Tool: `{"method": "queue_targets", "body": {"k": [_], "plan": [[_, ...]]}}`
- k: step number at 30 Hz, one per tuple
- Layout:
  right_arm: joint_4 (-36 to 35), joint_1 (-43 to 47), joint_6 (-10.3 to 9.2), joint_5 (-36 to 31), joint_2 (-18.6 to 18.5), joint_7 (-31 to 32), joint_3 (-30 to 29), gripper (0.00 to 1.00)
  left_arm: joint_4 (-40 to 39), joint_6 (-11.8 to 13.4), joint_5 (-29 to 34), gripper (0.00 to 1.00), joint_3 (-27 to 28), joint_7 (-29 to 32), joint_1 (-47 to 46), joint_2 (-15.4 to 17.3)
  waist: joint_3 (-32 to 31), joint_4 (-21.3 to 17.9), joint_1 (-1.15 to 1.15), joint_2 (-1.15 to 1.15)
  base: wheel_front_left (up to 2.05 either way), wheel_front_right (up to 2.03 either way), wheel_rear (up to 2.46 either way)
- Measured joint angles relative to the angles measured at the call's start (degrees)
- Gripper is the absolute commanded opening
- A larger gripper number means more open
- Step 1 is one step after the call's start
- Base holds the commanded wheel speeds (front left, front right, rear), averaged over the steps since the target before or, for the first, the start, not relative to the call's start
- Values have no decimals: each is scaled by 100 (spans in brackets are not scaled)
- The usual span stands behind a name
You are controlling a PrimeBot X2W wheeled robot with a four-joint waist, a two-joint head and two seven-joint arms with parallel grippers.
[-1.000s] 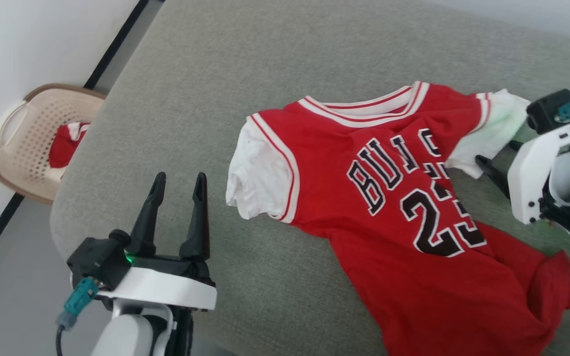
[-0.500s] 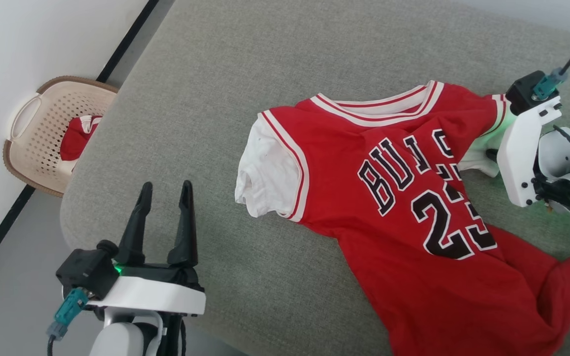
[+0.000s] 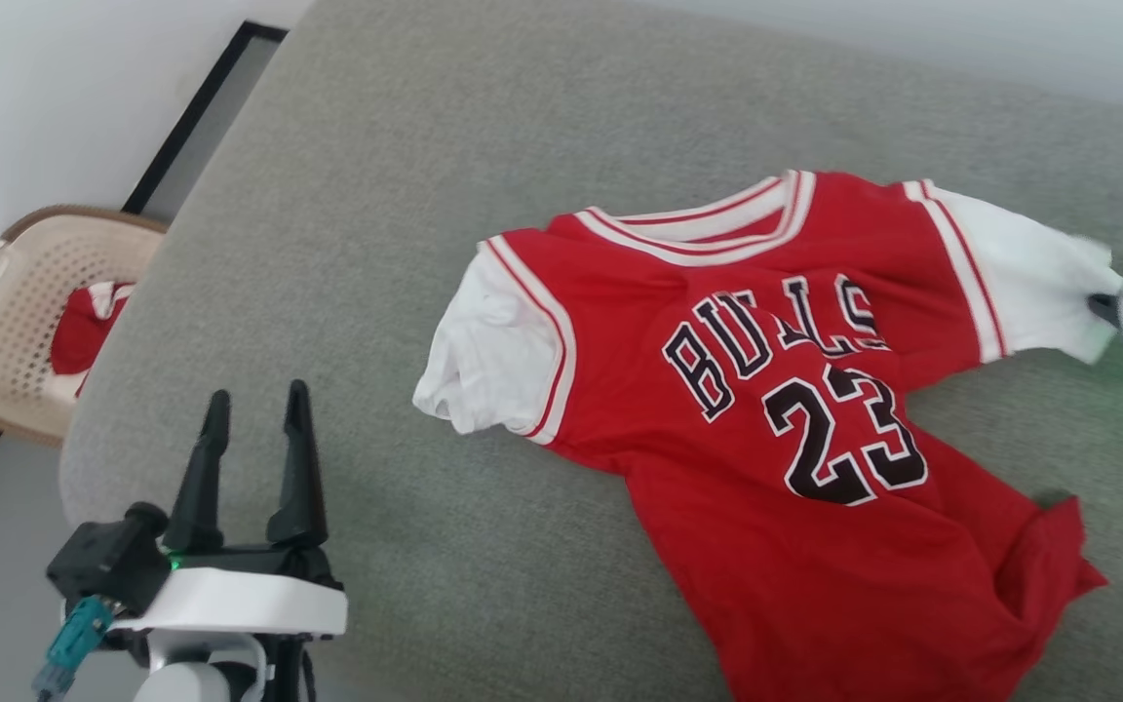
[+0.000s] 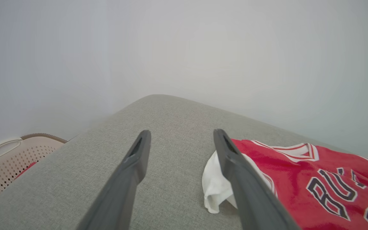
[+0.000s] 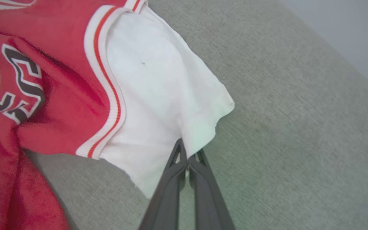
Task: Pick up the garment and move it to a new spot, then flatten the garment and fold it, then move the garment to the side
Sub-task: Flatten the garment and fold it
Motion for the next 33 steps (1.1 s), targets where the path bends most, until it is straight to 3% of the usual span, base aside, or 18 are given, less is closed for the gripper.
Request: {"method": "queue_targets", "body": {"k": [13, 18, 21, 22, 23, 24, 25, 33], "plan": [[-404, 1394, -1, 361, -564, 294, -1127, 0, 15, -102, 211, 100, 413, 0, 218, -1, -357, -486, 0, 0, 0, 0, 0], [-591, 2170, -1, 405, -438, 287, -1689, 0, 16, -111, 252, 100, 436, 0, 233, -1, -452, -615, 0, 0, 0, 0, 0], [-565, 2505, -1, 283, -138, 152, -1965, 0, 70, -113, 289, 100, 421, 0, 246, 0, -494, -678, 0, 0, 0, 0, 0], [-520, 2577, -1, 208, -11, 71, -2057, 29, 90, -122, 304, 100, 414, 0, 247, 0, -511, -699, 0, 0, 0, 0, 0], [-481, 2632, -1, 121, 97, 15, -2126, 48, 109, -129, 301, 100, 404, 0, 247, 9, -530, -721, 0, 0, 0, 0, 0], [-453, 2669, -1, 29, 192, -20, -2181, 96, 134, -129, 287, 100, 368, 0, 247, 40, -555, -743, 0, 0, 0, 0, 0], [-425, 2702, -1, -48, 278, -41, -2270, 100, 166, -129, 266, 100, 302, 0, 247, 98, -580, -765, 0, 0, 0, 0, 0], [-776, 2985, -3, -533, 810, -310, -2995, 100, 385, -129, -445, 100, -343, 360, 27, 879, -777, -1041, 0, 0, 0, 0, 0]]}}
